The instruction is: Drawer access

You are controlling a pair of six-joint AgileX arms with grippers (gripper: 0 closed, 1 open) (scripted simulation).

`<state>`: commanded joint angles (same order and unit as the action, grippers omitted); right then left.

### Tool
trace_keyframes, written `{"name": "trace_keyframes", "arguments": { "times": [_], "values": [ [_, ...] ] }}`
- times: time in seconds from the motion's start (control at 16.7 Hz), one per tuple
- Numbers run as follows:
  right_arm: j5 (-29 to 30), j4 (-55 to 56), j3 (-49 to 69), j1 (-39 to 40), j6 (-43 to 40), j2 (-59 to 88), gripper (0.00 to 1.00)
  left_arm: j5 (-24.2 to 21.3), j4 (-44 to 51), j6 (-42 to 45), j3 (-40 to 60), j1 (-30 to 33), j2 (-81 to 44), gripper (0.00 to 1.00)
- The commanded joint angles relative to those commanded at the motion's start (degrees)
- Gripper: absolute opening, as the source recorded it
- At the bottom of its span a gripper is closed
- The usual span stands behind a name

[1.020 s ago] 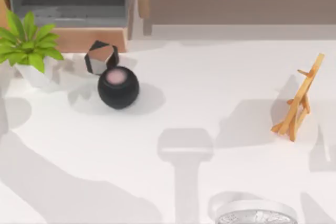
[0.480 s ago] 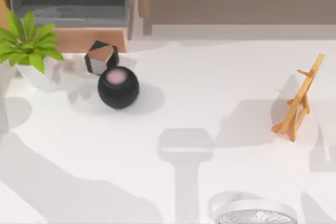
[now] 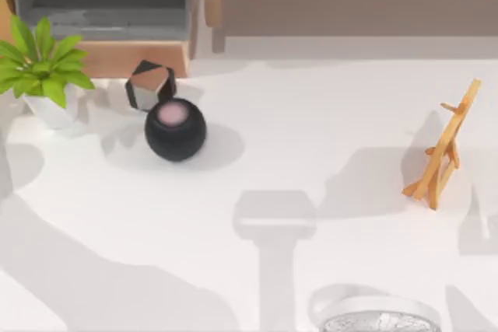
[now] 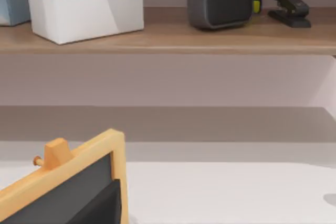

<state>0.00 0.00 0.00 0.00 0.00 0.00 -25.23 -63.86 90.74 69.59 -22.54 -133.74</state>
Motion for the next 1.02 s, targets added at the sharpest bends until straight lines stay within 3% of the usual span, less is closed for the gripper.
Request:
{"name": "trace_keyframes", "arguments": {
  "times": [0.3, 0.72, 1.02],
  "values": [
    [0.00, 0.00, 0.00, 0.00, 0.00, 0.00, 1.00, -0.29, -0.11, -0.37, -1.04, -0.50, 0.13, 0.00],
    [0.00, 0.00, 0.00, 0.00, 0.00, 0.00, 1.00, -3.60, -7.10, -0.15, -14.73, -3.84, 6.15, 0.00],
    [0.00, 0.00, 0.00, 0.00, 0.00, 0.00, 1.00, -3.85, -7.73, -0.09, -15.72, -4.08, 6.41, 0.00]
  ]
}}
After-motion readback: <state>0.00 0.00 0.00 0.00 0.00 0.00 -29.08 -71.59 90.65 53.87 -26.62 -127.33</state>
